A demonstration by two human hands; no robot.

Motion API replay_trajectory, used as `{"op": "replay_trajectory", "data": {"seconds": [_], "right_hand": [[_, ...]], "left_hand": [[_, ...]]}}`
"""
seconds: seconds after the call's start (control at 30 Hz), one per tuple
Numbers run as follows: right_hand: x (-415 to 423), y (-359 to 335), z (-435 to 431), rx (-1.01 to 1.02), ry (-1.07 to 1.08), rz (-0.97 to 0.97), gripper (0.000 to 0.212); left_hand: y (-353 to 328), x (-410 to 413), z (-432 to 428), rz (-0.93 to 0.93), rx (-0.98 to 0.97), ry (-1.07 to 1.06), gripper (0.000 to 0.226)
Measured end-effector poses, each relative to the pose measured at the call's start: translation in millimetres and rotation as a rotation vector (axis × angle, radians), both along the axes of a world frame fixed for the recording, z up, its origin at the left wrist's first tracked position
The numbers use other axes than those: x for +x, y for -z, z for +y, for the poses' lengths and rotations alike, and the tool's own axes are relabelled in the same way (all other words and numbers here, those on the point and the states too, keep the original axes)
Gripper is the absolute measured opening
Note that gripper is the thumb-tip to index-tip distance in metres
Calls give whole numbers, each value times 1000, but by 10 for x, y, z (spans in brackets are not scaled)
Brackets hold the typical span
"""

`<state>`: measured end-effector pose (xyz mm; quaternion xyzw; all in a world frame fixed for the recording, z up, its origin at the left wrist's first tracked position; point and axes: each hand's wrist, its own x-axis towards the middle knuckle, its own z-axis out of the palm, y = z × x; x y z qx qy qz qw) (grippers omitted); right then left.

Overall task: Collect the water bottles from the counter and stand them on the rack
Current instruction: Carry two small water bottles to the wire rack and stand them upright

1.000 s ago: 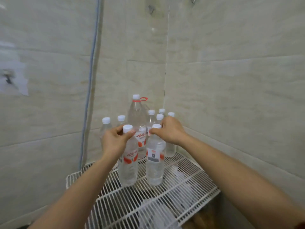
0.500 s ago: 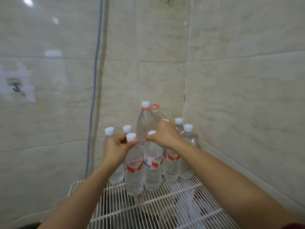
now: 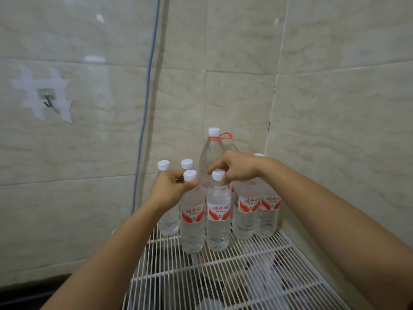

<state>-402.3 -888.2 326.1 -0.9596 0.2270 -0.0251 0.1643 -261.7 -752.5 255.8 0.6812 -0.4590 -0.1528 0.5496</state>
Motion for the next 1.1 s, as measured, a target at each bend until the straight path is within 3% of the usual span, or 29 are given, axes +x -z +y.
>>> {"op": "replay_trajectory", "data": {"seconds": [0.13,0.33,0.8,0.97,1.1], "right_hand": [[32,87,53,-126,57,-70,8],[9,115,58,-145,116,-118,47],[-37,171,8,-150,206,-138,41],[-119,252,41,-77,210,-245,42],[-107,344,87,-143,238,-273,38]], "left_hand": [[18,-29,15,1,-9,-16,24],[-13,-82,-44,-105,9,0,24],[20,-98,-270,-155,-13,11,24],[100,-109,-271,-139,-37,-42,32],[138,-157,-256,-96,-69,-70,35]]}}
